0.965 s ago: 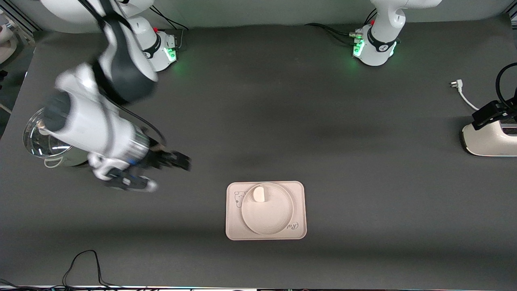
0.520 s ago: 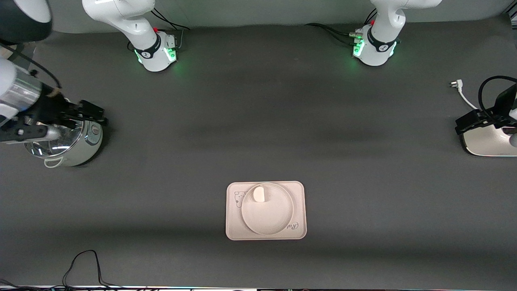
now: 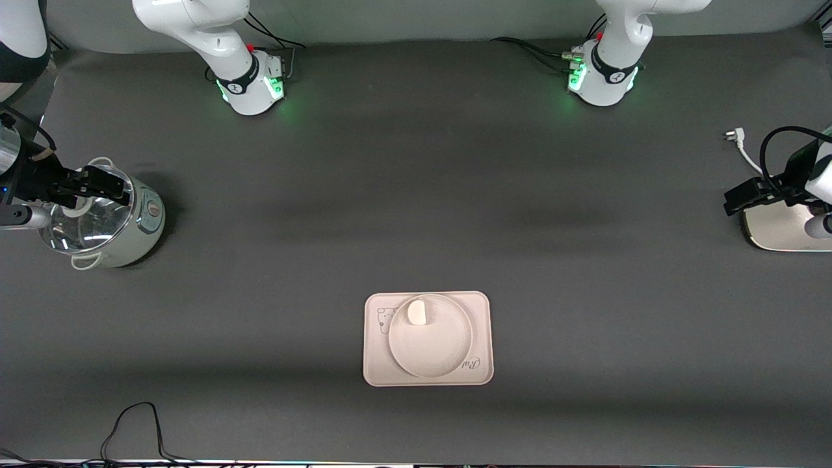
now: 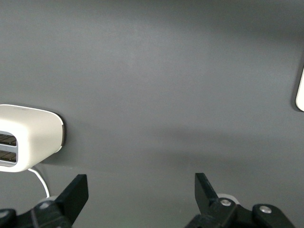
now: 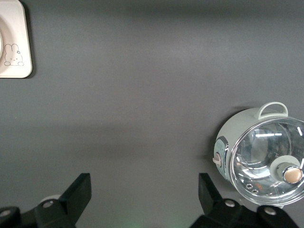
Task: Place bun in plate and plate on tray
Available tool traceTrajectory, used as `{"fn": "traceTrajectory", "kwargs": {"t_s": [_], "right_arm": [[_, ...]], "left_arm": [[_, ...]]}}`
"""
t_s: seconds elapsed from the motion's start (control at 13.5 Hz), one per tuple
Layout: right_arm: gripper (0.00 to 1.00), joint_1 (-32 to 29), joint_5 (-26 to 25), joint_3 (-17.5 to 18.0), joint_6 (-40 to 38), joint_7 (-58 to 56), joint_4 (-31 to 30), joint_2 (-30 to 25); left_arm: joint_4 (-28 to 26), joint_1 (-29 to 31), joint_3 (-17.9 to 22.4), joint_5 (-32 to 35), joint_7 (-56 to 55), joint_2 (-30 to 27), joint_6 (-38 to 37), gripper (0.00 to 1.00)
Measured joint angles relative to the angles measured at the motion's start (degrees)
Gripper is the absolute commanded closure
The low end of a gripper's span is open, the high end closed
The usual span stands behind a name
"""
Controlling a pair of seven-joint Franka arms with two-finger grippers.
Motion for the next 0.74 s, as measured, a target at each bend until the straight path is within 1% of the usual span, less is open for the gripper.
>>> {"fn": "traceTrajectory", "kwargs": {"t_s": [0.15,0.45,0.74], "right_arm": [[0.00,0.0,0.0,-0.6,0.2,0.0,-0.4,0.0],[0.00,0.0,0.0,-0.8,0.2,0.0,-0.4,0.0],[0.00,0.0,0.0,-0.8,0.2,0.0,-0.5,0.1]], "left_arm": [[0.0,0.0,-0.1,0.0,0.0,-0.1,0.1,0.00],[0.0,-0.1,-0.9,0.0,0.2,-0.2,0.0,0.00],[0.3,-0.1,-1.0,0.0,4.9,-1.0,-1.9,0.00]]}}
